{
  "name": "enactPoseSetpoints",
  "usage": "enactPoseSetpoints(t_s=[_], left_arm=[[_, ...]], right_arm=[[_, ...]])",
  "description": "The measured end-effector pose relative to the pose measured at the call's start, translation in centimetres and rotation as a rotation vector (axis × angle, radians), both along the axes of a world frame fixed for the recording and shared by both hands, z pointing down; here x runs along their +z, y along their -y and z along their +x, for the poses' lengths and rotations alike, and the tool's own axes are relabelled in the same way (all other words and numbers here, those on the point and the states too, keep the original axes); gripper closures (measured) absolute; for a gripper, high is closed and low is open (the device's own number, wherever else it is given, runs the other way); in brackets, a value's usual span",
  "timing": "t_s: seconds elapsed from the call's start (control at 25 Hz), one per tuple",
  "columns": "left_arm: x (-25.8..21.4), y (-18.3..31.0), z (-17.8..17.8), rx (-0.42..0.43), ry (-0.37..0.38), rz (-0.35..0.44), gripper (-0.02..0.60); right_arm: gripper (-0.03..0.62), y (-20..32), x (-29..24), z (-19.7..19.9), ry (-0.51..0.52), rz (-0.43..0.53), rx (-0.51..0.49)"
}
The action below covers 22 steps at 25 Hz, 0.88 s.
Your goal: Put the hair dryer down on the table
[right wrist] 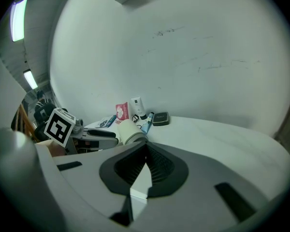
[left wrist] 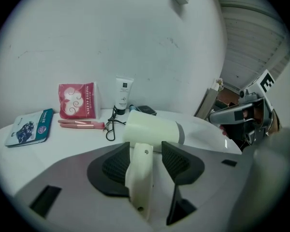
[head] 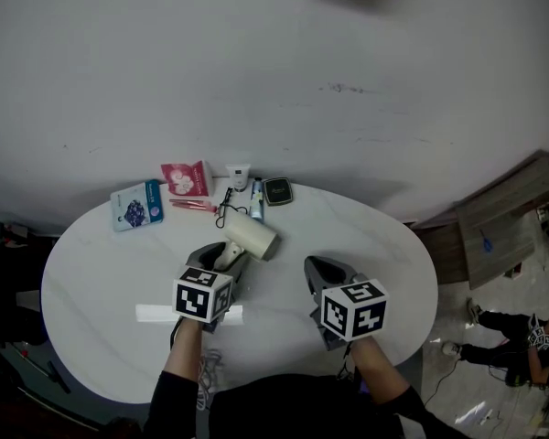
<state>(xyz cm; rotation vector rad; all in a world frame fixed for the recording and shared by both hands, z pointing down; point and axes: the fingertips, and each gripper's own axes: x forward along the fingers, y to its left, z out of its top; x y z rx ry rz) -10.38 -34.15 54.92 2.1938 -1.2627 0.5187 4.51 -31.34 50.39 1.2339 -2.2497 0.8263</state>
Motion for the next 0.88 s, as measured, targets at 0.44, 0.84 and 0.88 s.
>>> enactPoseSetpoints(t_s=[0.44,0.84,0.88], left_arm=[[-4.2,-1.9,-2.5,-0.085,-0.104,0.089,0.416],[-7.3,-5.3,-5.2,-0.179,-0.185,0.179,0.572],[-7.7,-5.7,-5.3,-0.182,-0.19,0.186,0.572]], right_arm=[[0.589,-1.7,-1.5,-1.2,0.014,0.035,-0.033],[0.589,-4.2,-3.1,-2.7,0.046,0.087,-0.08],[0.589,-4.5,-3.2,-2.9,0.047,0.093,-0.086]])
